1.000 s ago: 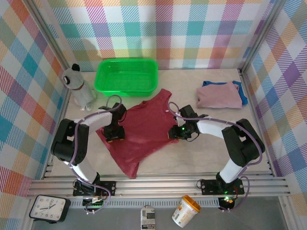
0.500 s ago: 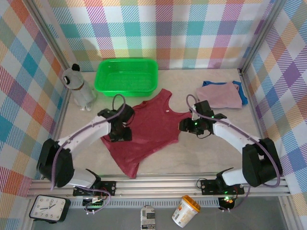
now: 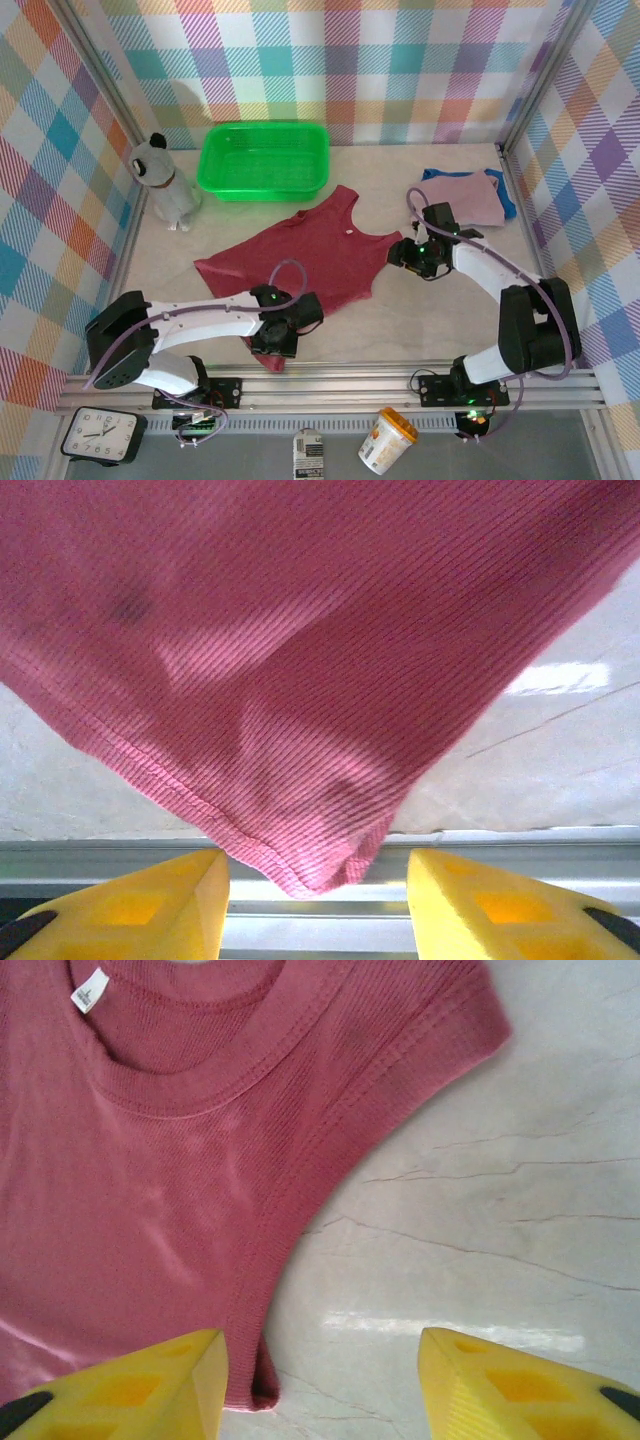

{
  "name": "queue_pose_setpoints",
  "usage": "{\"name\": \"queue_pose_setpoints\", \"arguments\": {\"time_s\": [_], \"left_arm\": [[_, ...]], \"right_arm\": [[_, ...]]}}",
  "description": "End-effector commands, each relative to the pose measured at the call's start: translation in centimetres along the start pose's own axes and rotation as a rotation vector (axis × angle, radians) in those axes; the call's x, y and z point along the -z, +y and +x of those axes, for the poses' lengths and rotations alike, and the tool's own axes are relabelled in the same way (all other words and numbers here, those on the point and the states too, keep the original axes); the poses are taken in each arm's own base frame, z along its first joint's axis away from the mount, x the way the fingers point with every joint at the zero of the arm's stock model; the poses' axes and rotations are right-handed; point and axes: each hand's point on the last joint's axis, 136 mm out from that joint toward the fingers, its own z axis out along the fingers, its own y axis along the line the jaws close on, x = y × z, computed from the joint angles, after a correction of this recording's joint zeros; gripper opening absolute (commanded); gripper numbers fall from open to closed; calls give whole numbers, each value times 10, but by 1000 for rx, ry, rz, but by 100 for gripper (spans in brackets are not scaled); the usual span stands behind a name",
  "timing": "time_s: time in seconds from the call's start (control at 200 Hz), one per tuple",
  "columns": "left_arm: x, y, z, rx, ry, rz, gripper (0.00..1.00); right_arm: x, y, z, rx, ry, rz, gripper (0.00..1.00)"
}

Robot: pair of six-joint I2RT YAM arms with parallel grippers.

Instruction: Fold and stack the tank tops

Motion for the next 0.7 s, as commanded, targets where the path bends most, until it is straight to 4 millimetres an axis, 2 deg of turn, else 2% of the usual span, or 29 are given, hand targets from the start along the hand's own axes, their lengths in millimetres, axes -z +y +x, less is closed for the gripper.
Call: {"name": "queue_pose_setpoints", "arguments": {"time_s": [0.0,0.11,0.285,0.515,0.62,0.7], "left_arm": [[-11,13,10,40,12,-76,48],[-17,24,14,36,16,-114,46],[-26,16,14,31,1,-72,41],[-25,5,6,-10,-20,-45,38],[-24,3,3,-17,-36,-41,37],[-28,4,5,-23,-28,-46,32]], "right_arm": [[-7,20,16,15,91,-73,52],[-14,26,38,22,143,-74,51],[-23,38,71,52,212,-61,51],[-32,44,95,67,280,-45,51],[-33,38,106,81,312,-10,51],[-36,32,112,74,326,0,51]]}}
